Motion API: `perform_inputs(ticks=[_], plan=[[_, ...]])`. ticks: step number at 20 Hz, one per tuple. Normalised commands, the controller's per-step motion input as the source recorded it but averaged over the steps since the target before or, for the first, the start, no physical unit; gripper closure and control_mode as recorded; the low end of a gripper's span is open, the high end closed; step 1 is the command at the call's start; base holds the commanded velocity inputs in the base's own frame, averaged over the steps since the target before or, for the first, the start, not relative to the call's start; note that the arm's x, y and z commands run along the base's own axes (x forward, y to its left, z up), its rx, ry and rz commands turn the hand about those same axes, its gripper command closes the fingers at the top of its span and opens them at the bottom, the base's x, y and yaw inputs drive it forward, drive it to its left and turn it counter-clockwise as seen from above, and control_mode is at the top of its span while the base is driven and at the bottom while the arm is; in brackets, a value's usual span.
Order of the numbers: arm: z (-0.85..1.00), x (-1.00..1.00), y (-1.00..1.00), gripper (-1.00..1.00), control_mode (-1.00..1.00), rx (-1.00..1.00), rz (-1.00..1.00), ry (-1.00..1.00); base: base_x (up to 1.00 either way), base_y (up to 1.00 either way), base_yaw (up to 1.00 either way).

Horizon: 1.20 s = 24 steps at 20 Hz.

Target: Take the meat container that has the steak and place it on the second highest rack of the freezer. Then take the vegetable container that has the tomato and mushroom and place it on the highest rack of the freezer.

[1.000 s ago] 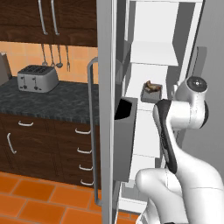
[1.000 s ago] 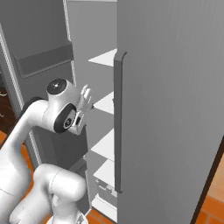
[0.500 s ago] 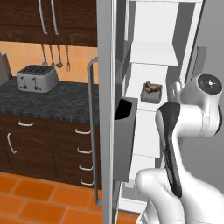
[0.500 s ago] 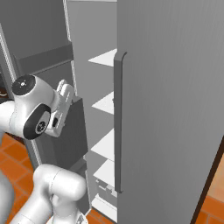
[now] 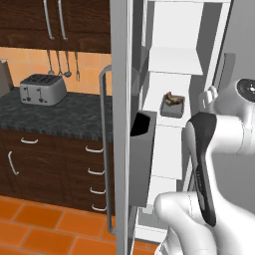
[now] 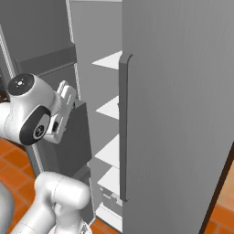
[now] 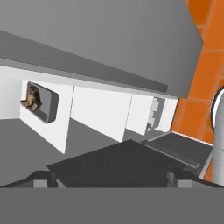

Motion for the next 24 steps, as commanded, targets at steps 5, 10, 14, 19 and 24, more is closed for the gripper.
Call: perform_inputs(ticks=[5, 10, 14, 19, 24], plan=[[0.00, -0.11, 0.00, -1.00, -1.00, 0.00, 0.00, 0.00, 0.00, 0.00, 0.00], [0.00, 0.00, 0.00, -1.00, 1.00, 0.00, 0.00, 0.00, -0.87, -0.46, 0.13], [0.00, 0.00, 0.00, -1.00, 1.00, 0.00, 0.00, 0.00, -0.79, -0.71, 0.55], [0.00, 0.00, 0.00, -1.00, 1.00, 0.00, 0.00, 0.00, -0.54, -0.07, 0.94], [0.00, 0.00, 0.00, -1.00, 1.00, 0.00, 0.00, 0.00, -0.29, 0.01, 1.00]])
